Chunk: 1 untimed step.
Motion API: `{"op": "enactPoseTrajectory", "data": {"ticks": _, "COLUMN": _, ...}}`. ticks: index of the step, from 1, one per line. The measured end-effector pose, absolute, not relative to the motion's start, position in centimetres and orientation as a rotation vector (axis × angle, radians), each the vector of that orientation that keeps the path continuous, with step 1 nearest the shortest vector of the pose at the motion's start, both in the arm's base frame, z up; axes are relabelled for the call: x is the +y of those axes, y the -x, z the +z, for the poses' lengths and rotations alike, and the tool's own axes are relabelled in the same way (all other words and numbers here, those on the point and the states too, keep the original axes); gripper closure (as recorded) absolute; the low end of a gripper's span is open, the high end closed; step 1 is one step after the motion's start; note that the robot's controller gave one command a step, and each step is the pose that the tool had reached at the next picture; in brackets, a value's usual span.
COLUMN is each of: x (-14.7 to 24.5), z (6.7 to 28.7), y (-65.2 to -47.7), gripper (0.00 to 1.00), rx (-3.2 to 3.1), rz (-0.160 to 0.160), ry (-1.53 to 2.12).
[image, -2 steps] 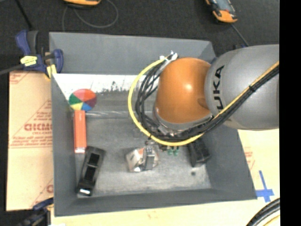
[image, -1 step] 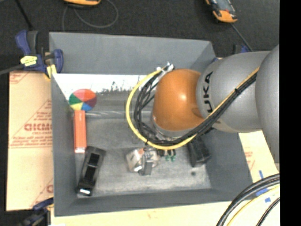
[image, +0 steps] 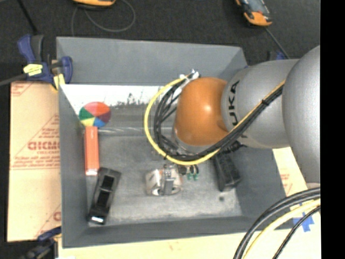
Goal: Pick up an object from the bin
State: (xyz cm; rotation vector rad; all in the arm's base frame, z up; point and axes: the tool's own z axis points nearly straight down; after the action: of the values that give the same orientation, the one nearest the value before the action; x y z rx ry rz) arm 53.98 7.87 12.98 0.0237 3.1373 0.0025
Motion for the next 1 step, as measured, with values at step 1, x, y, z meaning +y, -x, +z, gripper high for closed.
{"op": "enactPoseTrajectory", "data": {"ticks": 1, "x": 5.07, "z": 10.99, "y": -53.69, "gripper": 0.00, "rx": 3.136, "rz": 0.000, "ry": 0.117}}
